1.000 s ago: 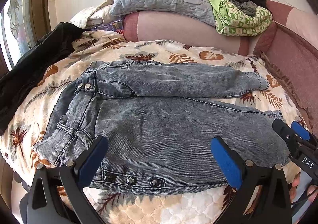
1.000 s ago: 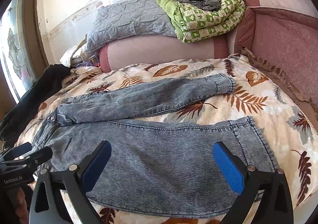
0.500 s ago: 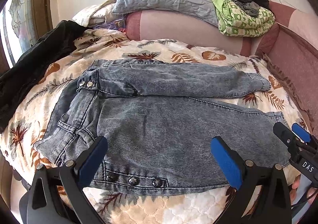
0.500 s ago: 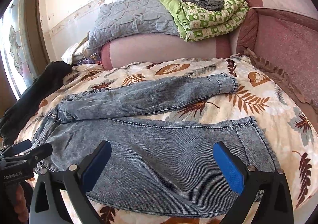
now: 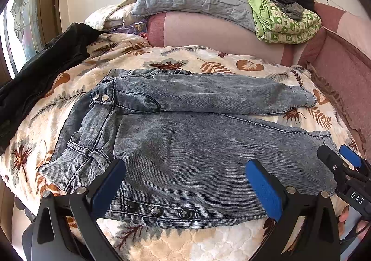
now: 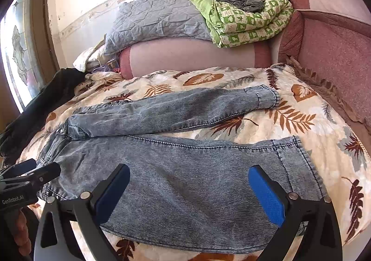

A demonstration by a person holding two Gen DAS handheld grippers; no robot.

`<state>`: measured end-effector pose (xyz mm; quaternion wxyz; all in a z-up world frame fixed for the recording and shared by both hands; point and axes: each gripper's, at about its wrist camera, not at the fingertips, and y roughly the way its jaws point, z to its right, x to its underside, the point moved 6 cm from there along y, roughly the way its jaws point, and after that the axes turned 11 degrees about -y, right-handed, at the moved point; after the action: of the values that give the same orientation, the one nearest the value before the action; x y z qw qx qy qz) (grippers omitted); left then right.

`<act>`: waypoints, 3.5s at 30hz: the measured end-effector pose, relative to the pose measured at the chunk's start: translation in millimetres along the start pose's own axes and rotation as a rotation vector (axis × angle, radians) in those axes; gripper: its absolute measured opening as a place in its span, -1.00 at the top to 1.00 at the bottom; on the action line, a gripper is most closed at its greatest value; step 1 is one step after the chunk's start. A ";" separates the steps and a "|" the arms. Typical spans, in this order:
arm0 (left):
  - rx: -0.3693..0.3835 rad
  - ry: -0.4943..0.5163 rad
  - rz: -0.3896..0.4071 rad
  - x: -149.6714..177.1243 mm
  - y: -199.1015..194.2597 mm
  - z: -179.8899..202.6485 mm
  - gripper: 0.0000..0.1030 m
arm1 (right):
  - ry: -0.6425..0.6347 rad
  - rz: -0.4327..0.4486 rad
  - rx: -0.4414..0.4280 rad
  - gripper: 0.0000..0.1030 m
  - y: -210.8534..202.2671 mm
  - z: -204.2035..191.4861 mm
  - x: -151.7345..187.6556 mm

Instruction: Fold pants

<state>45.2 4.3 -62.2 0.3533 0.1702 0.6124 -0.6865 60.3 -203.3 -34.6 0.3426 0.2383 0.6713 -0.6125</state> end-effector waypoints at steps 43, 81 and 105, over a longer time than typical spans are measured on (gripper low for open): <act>-0.007 -0.240 -0.082 -148.6 114.9 -168.6 -1.00 | 0.373 -0.331 -0.177 -0.65 171.0 243.2 -64.6; -0.126 0.022 -0.194 -133.3 208.9 -123.7 -1.00 | 0.388 -0.516 -0.129 -0.17 191.5 232.0 -29.3; -0.153 0.058 -0.198 -84.6 63.4 -195.7 -1.00 | 0.533 -0.518 -0.164 -0.32 -6.8 217.3 91.1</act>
<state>108.8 215.7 -89.1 0.2778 0.1012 0.6866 -0.6642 32.4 -427.4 -101.9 0.0077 0.1834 0.8218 -0.5394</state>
